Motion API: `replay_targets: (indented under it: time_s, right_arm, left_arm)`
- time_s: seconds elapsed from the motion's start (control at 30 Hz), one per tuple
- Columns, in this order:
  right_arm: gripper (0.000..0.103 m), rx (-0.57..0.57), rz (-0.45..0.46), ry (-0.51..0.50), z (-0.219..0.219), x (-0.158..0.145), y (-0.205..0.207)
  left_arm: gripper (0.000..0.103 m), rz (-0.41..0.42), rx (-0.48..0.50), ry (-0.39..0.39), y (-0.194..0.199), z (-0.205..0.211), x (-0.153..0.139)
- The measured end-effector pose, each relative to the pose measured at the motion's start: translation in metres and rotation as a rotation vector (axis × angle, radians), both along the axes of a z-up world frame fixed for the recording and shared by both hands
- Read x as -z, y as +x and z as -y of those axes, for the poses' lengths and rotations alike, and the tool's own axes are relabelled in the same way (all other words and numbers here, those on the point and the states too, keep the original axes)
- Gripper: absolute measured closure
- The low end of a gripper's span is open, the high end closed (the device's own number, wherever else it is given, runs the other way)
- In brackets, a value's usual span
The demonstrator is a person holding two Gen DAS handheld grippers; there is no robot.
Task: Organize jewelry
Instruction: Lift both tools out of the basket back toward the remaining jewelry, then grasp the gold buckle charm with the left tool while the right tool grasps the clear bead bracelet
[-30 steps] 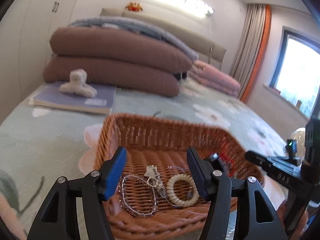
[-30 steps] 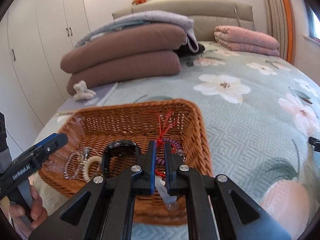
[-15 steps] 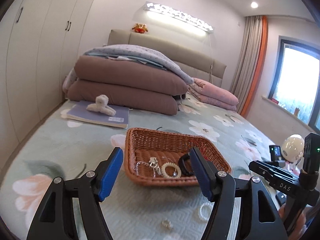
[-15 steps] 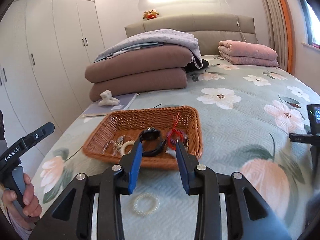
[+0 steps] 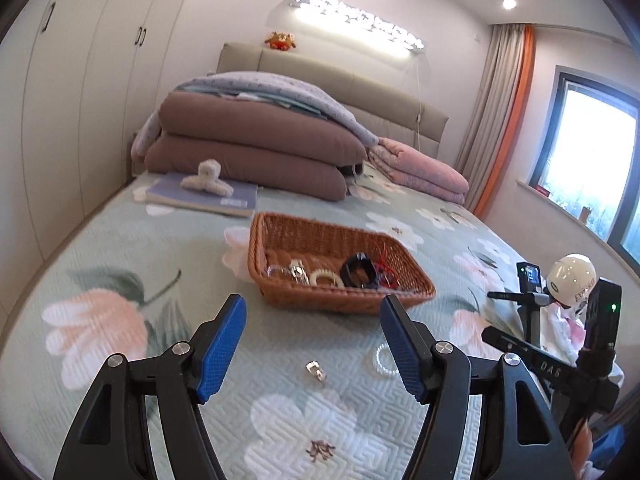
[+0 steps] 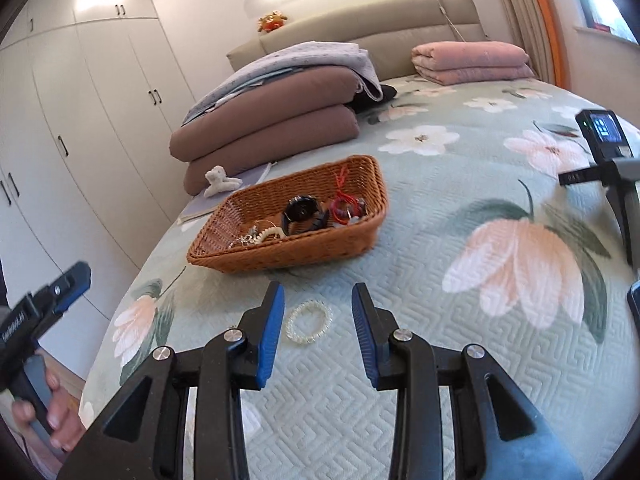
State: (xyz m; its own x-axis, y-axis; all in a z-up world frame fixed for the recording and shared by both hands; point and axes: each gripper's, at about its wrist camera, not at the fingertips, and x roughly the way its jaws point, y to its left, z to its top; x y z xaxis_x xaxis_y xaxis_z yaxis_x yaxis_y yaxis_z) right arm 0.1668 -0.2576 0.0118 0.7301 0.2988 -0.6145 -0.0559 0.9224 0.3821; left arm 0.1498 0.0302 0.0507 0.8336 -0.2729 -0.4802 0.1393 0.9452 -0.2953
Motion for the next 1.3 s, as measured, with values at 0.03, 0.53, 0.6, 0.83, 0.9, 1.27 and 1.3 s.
replay_targets:
  time_s: [0.03, 0.53, 0.6, 0.83, 0.9, 1.27, 1.3]
  right_arm:
    - [0.066, -0.006, -0.006, 0.001, 0.000, 0.002, 0.002]
    - [0.066, -0.104, 0.001, -0.167, -0.035, 0.038, 0.041]
    - [0.066, -0.115, -0.027, -0.172, -0.040, 0.049, 0.051]
    - [0.066, -0.147, -0.099, -0.179, -0.052, 0.081, 0.073]
    - [0.066, -0.144, -0.112, -0.180, -0.052, 0.086, 0.075]
    - [0.066, -0.155, -0.140, -0.174, -0.052, 0.097, 0.079]
    - [0.066, -0.159, -0.139, -0.181, -0.055, 0.098, 0.079]
  left_arm:
    - [0.032, -0.010, 0.009, -0.014, 0.001, 0.000, 0.006]
    - [0.032, -0.197, 0.090, -0.047, 0.062, 0.021, 0.080]
    - [0.032, -0.242, 0.124, -0.054, 0.069, 0.030, 0.093]
    - [0.033, -0.324, 0.167, -0.013, 0.079, 0.055, 0.125]
    - [0.036, -0.336, 0.160, -0.010, 0.083, 0.057, 0.128]
    - [0.039, -0.355, 0.147, 0.067, 0.098, 0.069, 0.132]
    - [0.040, -0.351, 0.144, 0.086, 0.098, 0.072, 0.132]
